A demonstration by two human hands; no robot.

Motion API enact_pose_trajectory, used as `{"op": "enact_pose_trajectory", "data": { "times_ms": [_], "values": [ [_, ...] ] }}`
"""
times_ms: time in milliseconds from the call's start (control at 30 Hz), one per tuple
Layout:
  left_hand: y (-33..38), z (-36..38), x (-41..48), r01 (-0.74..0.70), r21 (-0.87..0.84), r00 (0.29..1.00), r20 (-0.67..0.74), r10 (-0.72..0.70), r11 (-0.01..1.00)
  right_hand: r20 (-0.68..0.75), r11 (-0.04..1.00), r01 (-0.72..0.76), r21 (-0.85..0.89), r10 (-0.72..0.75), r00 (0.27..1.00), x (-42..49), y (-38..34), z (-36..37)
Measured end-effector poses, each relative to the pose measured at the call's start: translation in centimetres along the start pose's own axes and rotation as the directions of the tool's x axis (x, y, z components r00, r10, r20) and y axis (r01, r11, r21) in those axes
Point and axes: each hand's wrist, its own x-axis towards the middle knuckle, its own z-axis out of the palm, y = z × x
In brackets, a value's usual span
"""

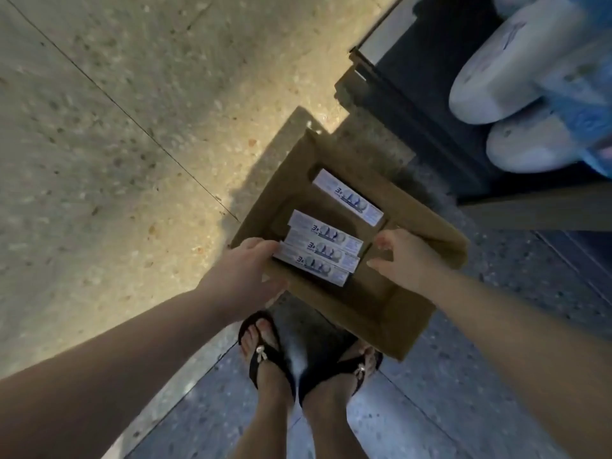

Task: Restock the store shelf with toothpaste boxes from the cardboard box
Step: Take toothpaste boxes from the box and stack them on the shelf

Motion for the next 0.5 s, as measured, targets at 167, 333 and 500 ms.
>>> {"op": "enact_pose_trajectory", "data": {
  "times_ms": [167,333,500],
  "values": [
    [-1.8,3.1,5.4,0.006,-0.070,1.000,-0.017,-0.007,0.998,-0.014,0.999,0.050,-0.008,-0.050,0.999,6.2,1.4,4.7],
    [-3.1,4.8,9.2,-0.057,-0.137,0.997,-0.065,0.048,0.989,0.022,0.993,0.122,-0.013,-0.121,0.992,10.8,2.9,7.8],
    [-3.6,5.4,11.9,-0.114,-0.128,0.989,-0.104,0.101,0.985,0.090,0.997,0.071,0.045,-0.074,0.993,13.1,3.8,9.9]
  ]
}}
